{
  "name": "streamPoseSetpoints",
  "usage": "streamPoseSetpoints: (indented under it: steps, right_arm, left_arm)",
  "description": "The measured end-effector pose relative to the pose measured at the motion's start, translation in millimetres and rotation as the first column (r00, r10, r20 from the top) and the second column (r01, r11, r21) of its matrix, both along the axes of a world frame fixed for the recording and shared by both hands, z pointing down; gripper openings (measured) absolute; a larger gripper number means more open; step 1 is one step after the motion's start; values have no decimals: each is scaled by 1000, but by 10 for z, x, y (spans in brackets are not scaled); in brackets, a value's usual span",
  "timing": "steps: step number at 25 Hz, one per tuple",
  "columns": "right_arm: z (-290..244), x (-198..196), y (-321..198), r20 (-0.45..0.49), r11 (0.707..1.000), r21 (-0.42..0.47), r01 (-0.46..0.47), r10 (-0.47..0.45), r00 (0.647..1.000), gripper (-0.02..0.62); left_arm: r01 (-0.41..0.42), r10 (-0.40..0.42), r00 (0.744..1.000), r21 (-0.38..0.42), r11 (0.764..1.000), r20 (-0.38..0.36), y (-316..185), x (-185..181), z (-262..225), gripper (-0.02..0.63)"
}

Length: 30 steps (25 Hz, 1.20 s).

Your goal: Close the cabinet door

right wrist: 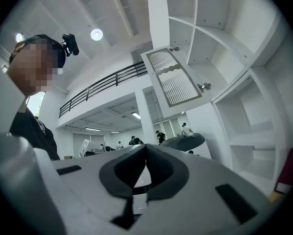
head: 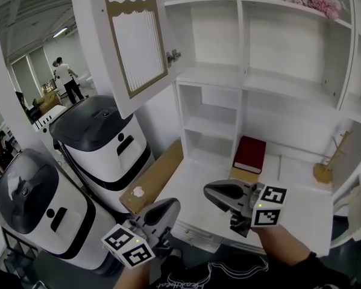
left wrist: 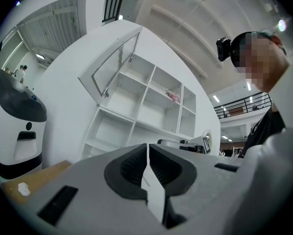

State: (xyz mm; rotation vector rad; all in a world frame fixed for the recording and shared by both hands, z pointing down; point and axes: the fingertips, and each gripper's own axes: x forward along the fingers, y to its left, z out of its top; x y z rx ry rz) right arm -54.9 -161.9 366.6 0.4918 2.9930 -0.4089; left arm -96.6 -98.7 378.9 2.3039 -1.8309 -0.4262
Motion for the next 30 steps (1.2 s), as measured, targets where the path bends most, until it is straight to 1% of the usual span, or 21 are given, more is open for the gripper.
streamPoseSetpoints:
  steps: [4,5,8,12,15,18,20,22,25,27,30]
  right_arm:
    - [-45,-283,-138,0,1000,15,-25,25,1000,5]
    - [-68,-355,-191,2,999,17,-37,37,999,5]
    - [-172,-577,-334,16,997,23,-73,73,997,5]
    - [-319,-905,-434,35,993,31,-117,116,993,5]
    - [-458,-1135,-519,52,986,48,-159,157,986,5]
    - [-585,-1300,-595,69,978,65,-198,194,979,5]
    - [-631,-1393,-622,75,973,71,-222,216,973,5]
    - [-631,-1487,-615,72,967,75,-242,237,969,5]
    - [-618,-1602,-590,66,958,91,-272,267,961,5]
    - [-633,-1622,-603,68,949,100,-300,294,953,5]
    - [-679,-1609,-647,74,931,102,-350,344,936,5]
  left_arm:
    - [-51,52,998,31,998,-36,-77,-332,-90,8]
    - [-63,65,997,36,997,-35,-98,-423,-119,8]
    - [-83,83,997,42,996,8,-148,-740,-227,9]
    - [-121,120,993,75,990,18,-180,-1246,-470,26]
    - [-143,137,989,114,983,61,-209,-1600,-724,38]
    - [-163,143,981,160,974,127,-209,-1882,-982,67]
    - [-183,150,973,195,964,174,-182,-2051,-1178,116]
    - [-217,168,963,238,947,209,-130,-2209,-1410,144]
    - [-273,204,951,316,909,233,-78,-2432,-1796,162]
    - [-316,245,942,371,873,228,-75,-2550,-2051,175]
    - [-388,326,921,440,810,212,-106,-2697,-2426,179]
